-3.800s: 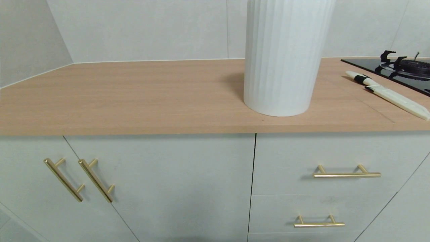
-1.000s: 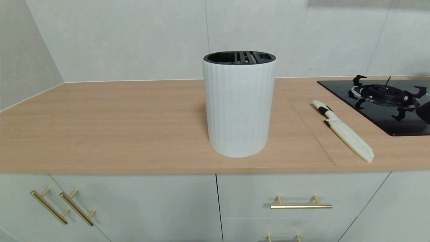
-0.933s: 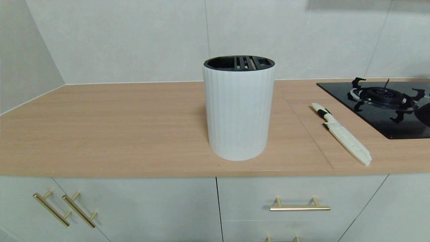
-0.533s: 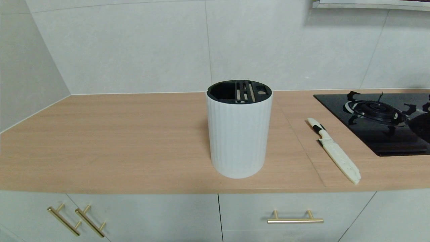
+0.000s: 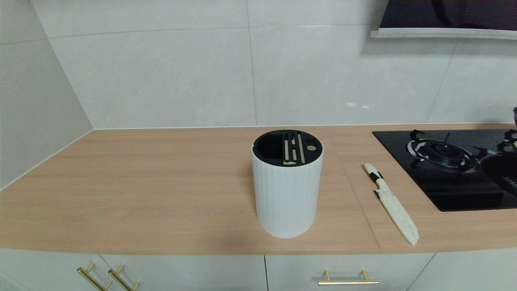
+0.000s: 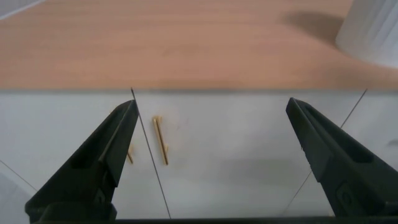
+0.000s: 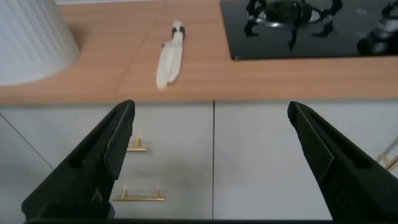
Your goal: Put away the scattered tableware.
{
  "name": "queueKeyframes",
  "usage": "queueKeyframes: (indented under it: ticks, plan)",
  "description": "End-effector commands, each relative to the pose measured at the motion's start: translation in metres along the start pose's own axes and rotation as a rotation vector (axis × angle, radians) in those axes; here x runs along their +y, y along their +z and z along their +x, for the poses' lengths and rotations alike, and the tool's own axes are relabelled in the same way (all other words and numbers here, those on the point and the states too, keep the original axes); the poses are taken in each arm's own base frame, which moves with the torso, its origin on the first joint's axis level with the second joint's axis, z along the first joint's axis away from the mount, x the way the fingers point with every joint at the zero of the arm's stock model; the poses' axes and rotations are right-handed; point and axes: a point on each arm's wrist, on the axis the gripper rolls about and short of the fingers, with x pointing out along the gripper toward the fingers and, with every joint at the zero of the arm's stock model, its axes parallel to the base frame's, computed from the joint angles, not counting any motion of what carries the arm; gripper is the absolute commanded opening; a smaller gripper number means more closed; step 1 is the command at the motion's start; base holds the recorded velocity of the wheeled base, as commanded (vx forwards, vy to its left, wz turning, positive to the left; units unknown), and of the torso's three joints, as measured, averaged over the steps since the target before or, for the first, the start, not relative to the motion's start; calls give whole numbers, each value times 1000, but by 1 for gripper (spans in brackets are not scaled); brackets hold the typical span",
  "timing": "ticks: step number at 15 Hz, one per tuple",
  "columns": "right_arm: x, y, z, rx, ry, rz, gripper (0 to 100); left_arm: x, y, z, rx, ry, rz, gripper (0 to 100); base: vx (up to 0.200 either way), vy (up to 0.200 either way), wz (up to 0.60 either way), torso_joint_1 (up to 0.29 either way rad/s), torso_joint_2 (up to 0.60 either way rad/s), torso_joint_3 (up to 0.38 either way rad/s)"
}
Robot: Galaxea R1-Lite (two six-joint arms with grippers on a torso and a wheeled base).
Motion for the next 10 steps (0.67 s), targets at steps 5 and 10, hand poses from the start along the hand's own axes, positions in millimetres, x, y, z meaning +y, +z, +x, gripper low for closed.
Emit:
queueKeyframes:
  ticks: [5,10]
  plan:
    - [0,0,0,1,1,0,100,0,0,0,0,1,0,100,0,0,0,255,-566,-299]
    - [0,0,0,1,-1,0,100,0,0,0,0,1,0,100,0,0,0,260,-562,-301]
